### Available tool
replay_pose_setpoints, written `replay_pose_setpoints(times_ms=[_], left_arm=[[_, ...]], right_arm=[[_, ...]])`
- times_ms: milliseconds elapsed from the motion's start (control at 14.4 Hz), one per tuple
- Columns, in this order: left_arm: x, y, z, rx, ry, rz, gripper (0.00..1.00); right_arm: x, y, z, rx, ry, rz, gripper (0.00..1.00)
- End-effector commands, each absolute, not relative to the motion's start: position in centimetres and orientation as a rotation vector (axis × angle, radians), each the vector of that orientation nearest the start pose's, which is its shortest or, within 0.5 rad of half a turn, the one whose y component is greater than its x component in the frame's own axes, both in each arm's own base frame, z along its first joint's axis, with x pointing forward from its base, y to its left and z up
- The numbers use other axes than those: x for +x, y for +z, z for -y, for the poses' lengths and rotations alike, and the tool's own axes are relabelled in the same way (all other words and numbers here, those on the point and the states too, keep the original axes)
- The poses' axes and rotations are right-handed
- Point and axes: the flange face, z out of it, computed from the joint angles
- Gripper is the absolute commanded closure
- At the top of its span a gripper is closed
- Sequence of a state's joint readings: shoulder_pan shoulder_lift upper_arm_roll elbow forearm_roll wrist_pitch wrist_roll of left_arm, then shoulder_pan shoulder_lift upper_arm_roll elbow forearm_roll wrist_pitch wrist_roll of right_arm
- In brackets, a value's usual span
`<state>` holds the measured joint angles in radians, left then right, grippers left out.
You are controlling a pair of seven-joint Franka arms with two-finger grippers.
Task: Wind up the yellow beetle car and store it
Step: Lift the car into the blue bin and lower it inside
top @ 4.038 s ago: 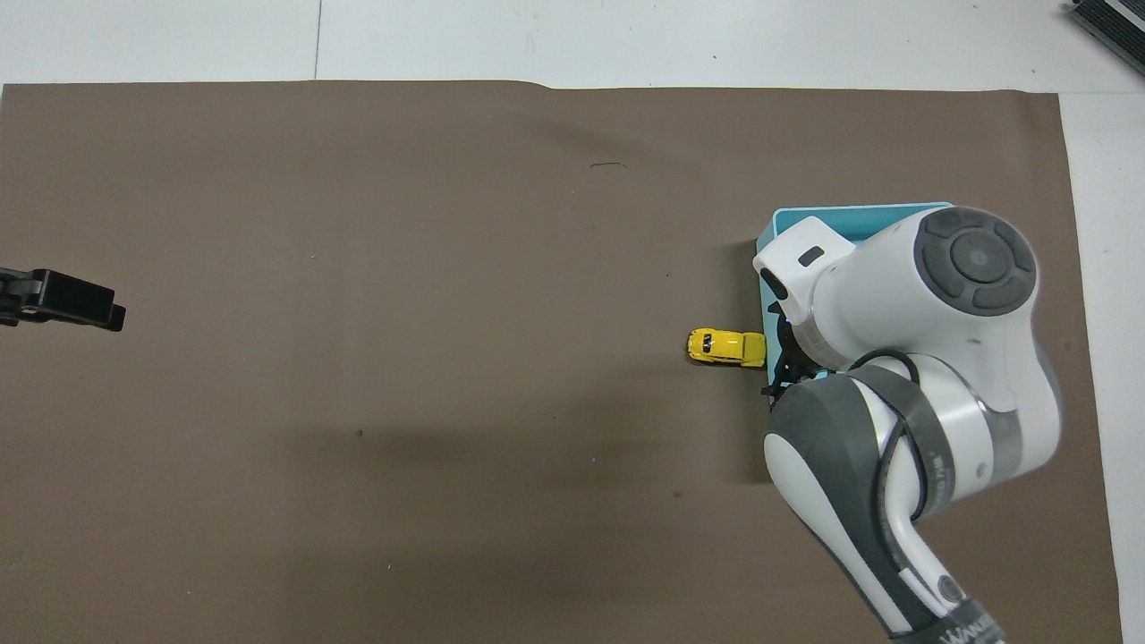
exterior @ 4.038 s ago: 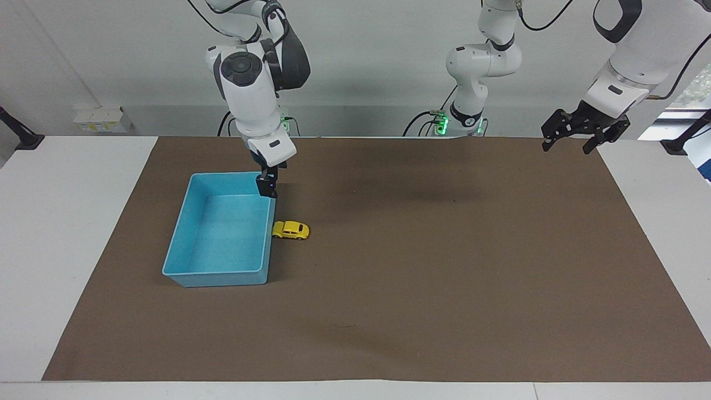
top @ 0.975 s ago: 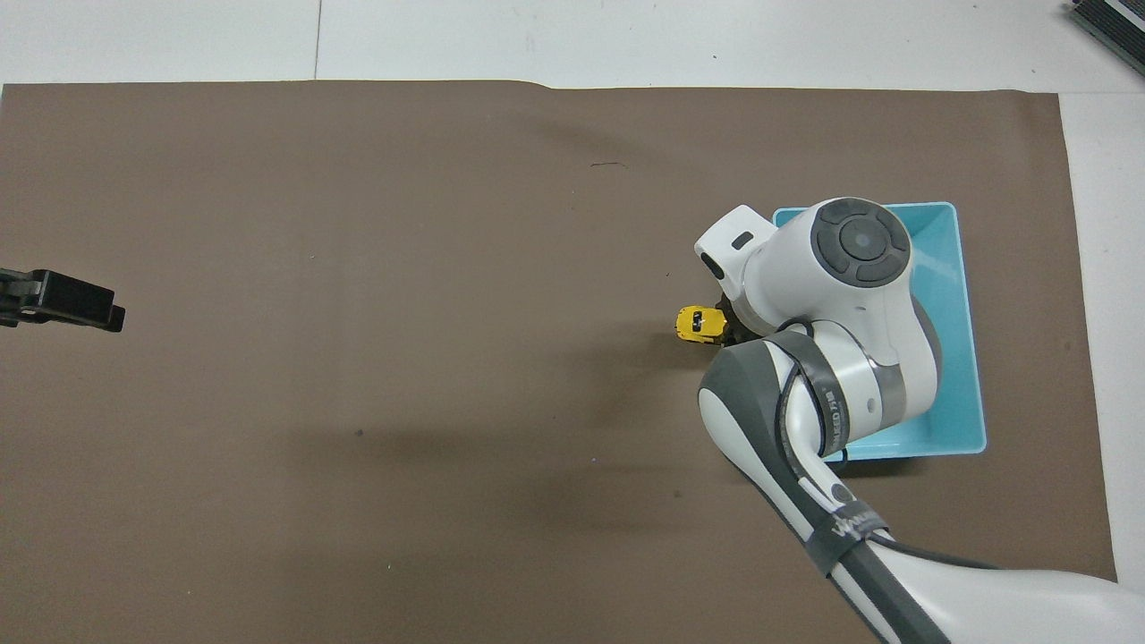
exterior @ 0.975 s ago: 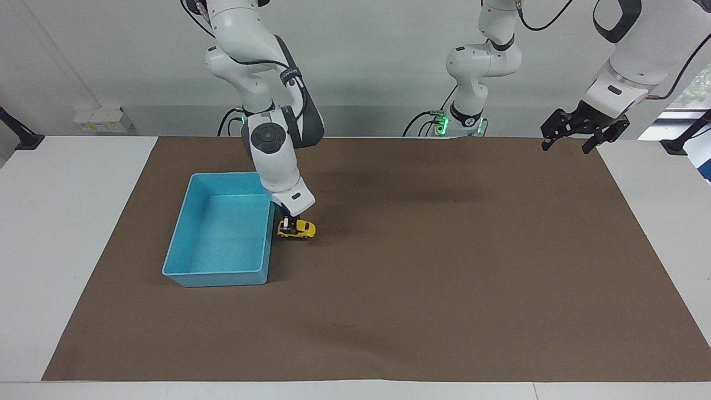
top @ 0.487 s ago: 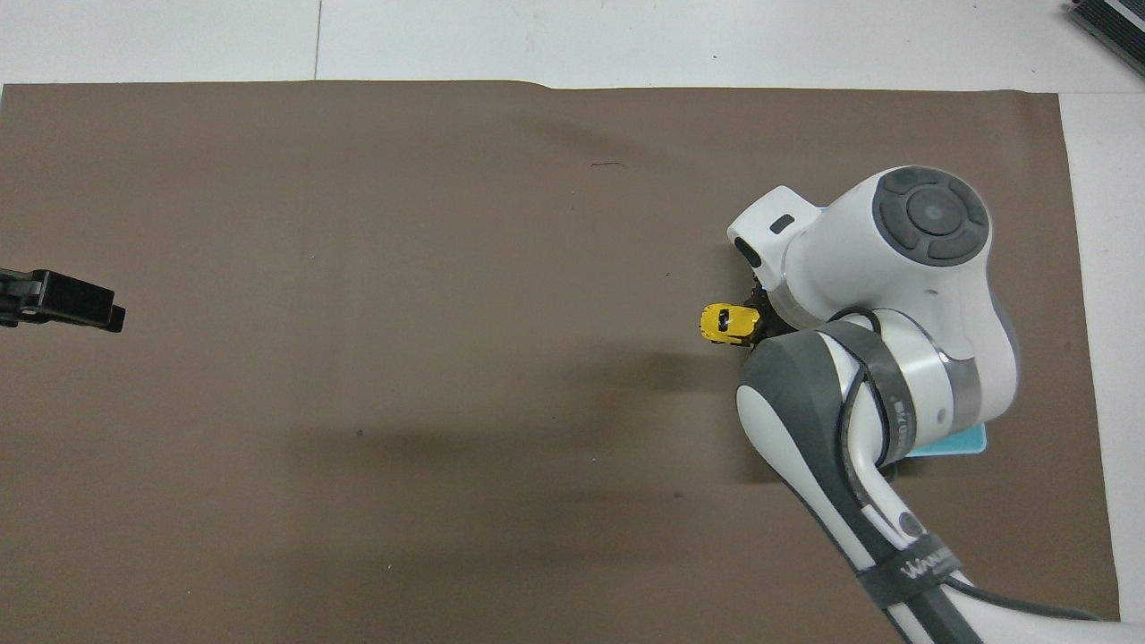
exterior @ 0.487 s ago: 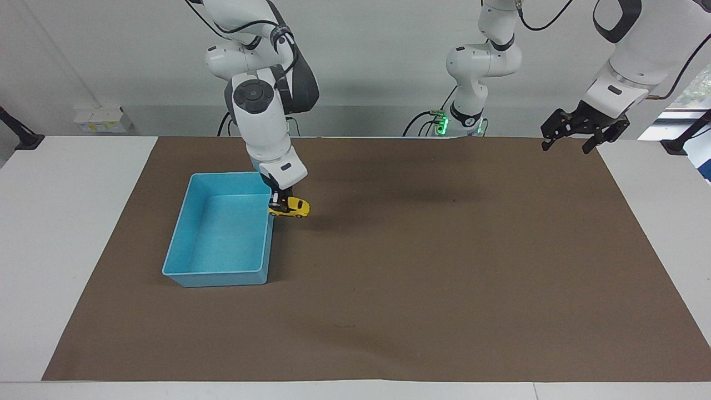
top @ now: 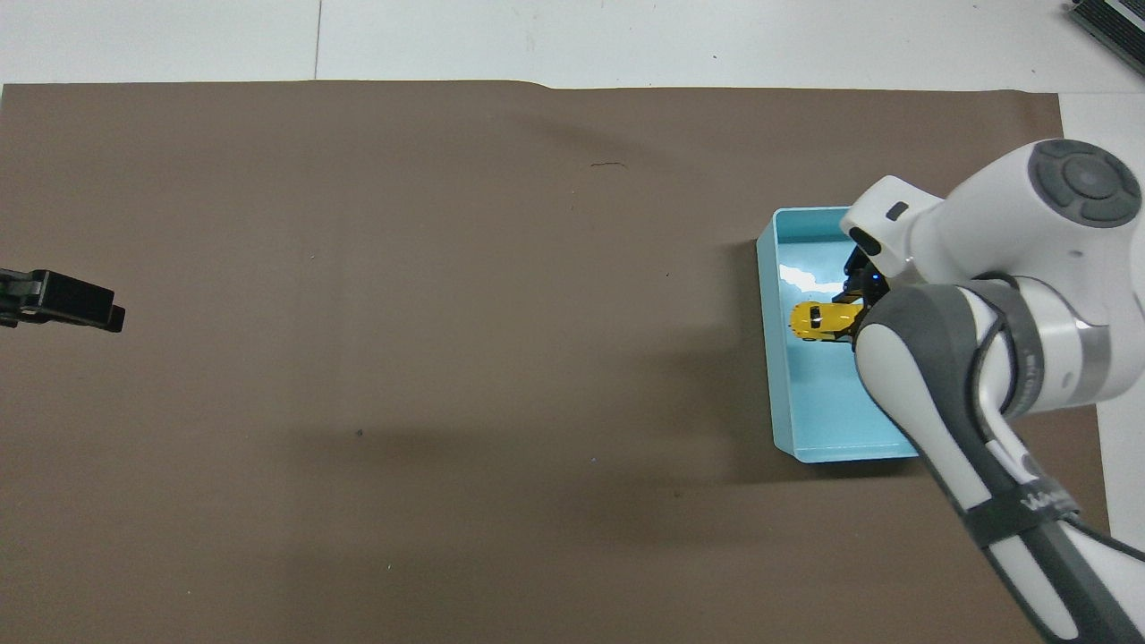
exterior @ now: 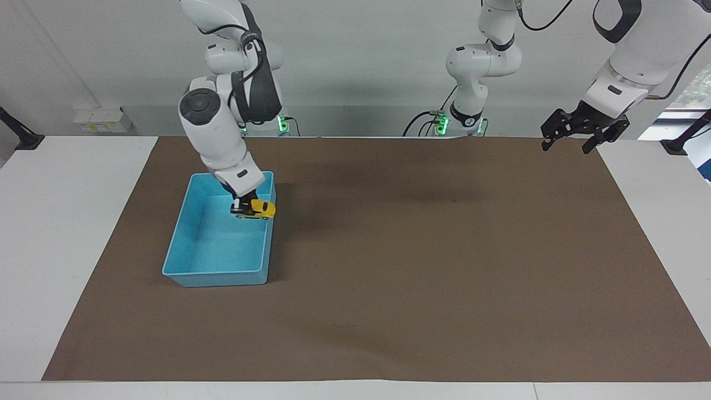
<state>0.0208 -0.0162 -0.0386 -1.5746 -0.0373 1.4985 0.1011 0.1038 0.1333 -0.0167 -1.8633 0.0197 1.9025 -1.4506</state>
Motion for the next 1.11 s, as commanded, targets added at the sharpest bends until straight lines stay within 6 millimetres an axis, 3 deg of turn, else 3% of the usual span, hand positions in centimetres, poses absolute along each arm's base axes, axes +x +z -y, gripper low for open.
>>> replay_pose_setpoints(times_ms=[0,278,696,1044], left_arm=[[53.8,63.1,1.1,-3.189,0.099,-0.179,0.0],[53.8,63.1,1.1,-3.189,0.099,-0.176,0.0],[53.8,63.1,1.1,-3.189,0.099,-0.179,0.0],[53.8,63.1,1.1,-3.189,0.099,-0.179,0.0]], right_arm=[[56.8,43.4,-2.4,-2.161,0.098,2.142,0.88],[54.7,41.2,-2.1,-2.173,0.102,2.162,0.88],[54.0,36.1,-1.2,-2.191,0.101,2.226,0.88],[53.9,34.3,-0.9,-2.191,0.104,2.229,0.88]])
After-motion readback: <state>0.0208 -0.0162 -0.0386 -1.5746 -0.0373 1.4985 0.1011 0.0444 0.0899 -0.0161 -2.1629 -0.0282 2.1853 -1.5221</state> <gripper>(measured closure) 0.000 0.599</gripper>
